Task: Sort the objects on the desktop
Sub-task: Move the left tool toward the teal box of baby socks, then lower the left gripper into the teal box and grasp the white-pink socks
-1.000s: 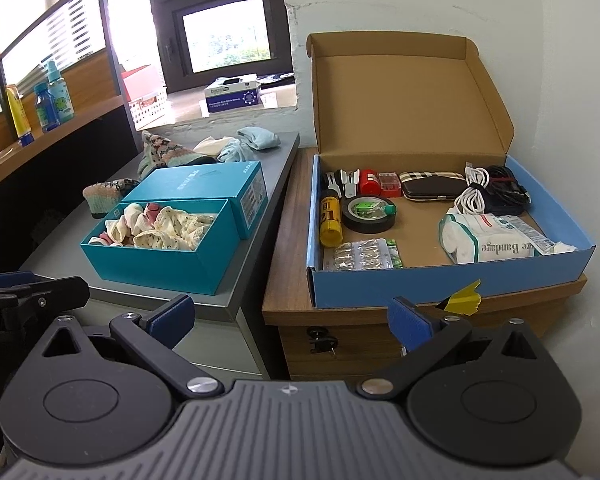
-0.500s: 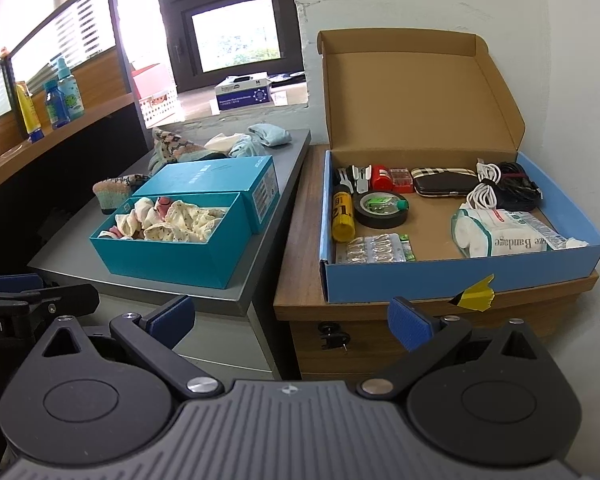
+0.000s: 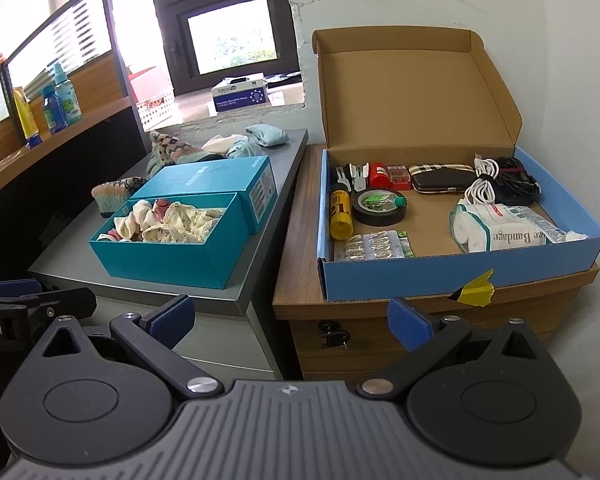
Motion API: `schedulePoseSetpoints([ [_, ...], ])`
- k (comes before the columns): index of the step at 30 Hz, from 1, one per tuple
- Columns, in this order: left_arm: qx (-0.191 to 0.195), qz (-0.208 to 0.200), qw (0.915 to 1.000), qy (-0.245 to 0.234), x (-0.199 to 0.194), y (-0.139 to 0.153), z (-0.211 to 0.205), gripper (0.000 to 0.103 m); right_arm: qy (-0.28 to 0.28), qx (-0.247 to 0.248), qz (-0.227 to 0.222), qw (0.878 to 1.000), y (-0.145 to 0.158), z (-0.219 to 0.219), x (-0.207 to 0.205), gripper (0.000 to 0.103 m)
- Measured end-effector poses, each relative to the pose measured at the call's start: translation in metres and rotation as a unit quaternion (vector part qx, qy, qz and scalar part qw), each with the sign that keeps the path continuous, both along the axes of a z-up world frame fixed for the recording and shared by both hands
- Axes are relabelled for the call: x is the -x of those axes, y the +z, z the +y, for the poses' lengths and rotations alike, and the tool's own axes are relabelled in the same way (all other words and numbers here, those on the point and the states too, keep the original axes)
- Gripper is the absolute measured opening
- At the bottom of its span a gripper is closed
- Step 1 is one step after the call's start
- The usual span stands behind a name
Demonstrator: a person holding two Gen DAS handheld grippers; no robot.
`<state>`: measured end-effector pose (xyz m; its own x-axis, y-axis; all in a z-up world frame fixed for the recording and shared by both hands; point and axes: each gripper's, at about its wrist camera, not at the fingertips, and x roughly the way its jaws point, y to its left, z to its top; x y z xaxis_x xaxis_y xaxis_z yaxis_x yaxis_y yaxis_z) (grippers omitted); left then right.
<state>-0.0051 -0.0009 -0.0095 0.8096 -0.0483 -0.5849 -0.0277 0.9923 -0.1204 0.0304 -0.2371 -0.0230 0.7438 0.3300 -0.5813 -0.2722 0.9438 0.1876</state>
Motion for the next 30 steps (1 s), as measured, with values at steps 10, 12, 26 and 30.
schedulePoseSetpoints([
  [10, 0.000, 0.003, 1.0000, 0.002, -0.001, 0.000, 0.001, 0.103, -0.003, -0.002, 0.001, 1.000, -0.002, 0.001, 0.004, 0.103],
  [12, -0.001, 0.004, 1.0000, 0.002, -0.001, 0.000, 0.000, 0.103, -0.003, -0.002, 0.002, 1.000, -0.003, 0.001, 0.003, 0.103],
  [26, -0.024, 0.011, 0.9996, 0.008, -0.012, 0.000, 0.005, 0.103, 0.007, -0.002, 0.007, 1.000, -0.005, 0.004, -0.002, 0.103],
  [30, -0.019, 0.013, 0.9997, -0.010, -0.022, 0.002, 0.011, 0.102, 0.019, -0.003, 0.011, 1.000, -0.005, 0.006, -0.007, 0.103],
])
